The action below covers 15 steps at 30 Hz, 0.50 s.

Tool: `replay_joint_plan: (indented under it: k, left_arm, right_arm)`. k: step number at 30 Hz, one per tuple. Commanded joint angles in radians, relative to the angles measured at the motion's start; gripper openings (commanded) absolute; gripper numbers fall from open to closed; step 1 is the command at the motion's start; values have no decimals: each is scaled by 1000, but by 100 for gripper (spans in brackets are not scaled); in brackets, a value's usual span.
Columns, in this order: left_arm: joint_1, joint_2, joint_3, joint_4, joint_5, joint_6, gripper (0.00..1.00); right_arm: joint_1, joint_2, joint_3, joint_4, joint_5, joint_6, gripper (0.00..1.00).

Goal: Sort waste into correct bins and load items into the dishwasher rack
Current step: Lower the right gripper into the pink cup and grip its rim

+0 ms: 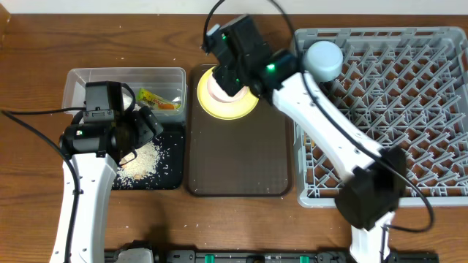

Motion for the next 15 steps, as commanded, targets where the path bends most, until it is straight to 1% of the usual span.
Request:
replay_joint_plan:
  k: [1,3,6,12,15]
  left_arm:
    - [4,2,14,-3,-5,5,96]
    - [4,2,14,-3,-5,5,96]
    - [4,2,14,-3,-5,5,96]
    - [4,2,14,-3,-5,5,96]
    - [4,2,14,-3,-5,5,96]
  right_arm:
    - [13,63,-9,17,16,-16,33]
    - [13,98,-9,31,37,-16,33]
    - [13,141,-9,46,51,-24,34]
    - [13,178,-10,83,56,-40,34]
    - [8,192,-10,97,89,-47,33]
